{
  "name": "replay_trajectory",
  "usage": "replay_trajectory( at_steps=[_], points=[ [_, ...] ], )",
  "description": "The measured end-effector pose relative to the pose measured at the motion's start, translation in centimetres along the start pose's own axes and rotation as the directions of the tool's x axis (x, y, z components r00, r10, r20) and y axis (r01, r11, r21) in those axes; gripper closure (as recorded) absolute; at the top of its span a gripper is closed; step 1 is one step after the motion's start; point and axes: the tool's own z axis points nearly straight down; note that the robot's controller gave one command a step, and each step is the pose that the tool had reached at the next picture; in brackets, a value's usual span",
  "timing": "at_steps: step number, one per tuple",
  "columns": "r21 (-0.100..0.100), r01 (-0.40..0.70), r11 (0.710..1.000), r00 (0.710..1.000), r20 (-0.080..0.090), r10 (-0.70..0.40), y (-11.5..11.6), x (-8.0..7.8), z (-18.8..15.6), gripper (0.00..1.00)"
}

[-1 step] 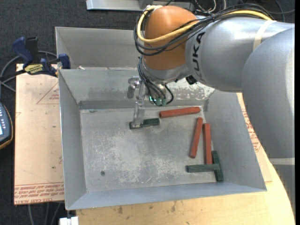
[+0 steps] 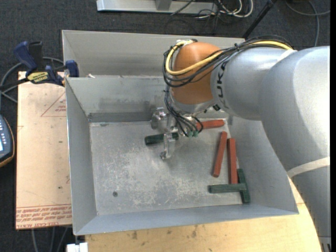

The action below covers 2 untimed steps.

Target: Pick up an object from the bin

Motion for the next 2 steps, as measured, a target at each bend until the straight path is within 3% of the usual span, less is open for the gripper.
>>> replay_trajectory(
  at_steps=[1, 2],
  points=[
    [-0.001, 0.002, 1.000, 1.000, 0.009, -0.002, 0.2, -0.3, -0.6, 1.00],
    [0.001, 0.032, 1.000, 0.999, 0.015, -0.032, -2.2, 3.3, -16.1, 1.00]
  ],
)
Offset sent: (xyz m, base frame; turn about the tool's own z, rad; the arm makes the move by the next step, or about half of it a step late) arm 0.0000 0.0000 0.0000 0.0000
